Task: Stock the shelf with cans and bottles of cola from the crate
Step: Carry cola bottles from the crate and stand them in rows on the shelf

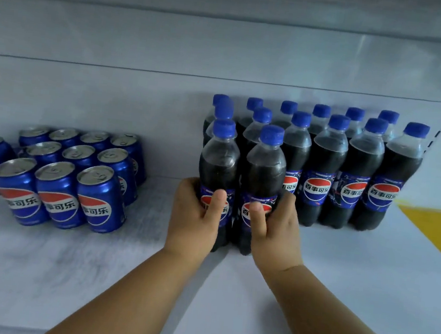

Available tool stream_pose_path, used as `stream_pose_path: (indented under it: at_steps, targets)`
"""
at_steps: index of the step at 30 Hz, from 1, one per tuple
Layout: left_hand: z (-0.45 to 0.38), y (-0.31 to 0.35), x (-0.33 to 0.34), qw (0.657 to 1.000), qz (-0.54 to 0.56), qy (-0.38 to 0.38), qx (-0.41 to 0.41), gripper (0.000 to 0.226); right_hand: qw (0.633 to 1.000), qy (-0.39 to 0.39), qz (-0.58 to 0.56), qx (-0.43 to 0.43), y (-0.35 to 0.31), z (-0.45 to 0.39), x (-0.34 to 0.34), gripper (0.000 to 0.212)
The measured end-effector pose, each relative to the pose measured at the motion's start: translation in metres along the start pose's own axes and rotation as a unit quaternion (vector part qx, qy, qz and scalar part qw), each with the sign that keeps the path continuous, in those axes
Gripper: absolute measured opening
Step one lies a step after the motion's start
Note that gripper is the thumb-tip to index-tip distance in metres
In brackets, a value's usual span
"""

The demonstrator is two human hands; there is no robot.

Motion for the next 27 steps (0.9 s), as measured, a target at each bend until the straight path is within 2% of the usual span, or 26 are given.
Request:
stream_pose_path:
  at_steps: [2, 5, 7, 10, 27]
  targets:
    - [0.005, -0.007, 0.003, 0.998, -0.023, -0.064, -0.014, 0.032, 0.999, -0.012, 0.051, -0.014, 0.001, 0.013, -0.004, 0.062]
    - [0.002, -0.012, 0.004, 0.991, -0.080, -0.105, -0.004, 0.042, 0.995, -0.050, 0.088, 0.016, 0.008, 0.010, -0.004, 0.050]
    - [-0.004, -0.011, 0.004, 0.990, -0.096, -0.098, -0.006, 0.048, 0.991, -0.075, 0.096, 0.048, 0.008, 0.001, -0.002, 0.042]
    - [-0.009, -0.011, 0.006, 0.989, -0.120, -0.085, 0.004, 0.051, 0.987, -0.092, 0.114, 0.064, 0.008, -0.007, 0.000, 0.042]
    - [-0.012, -0.017, 0.009, 0.990, -0.114, -0.086, -0.002, 0.056, 0.989, -0.060, 0.102, 0.090, 0.009, -0.002, -0.002, 0.044]
Point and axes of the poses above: each hand's wrist, its own z-axis away from the middle knuckle, its own x-axis out of the palm, y = z × x, the point moved 10 cm from there along -z, towards the middle knuckle, and after that the axes turned 1 degree about -x, right-handed, at the moved point
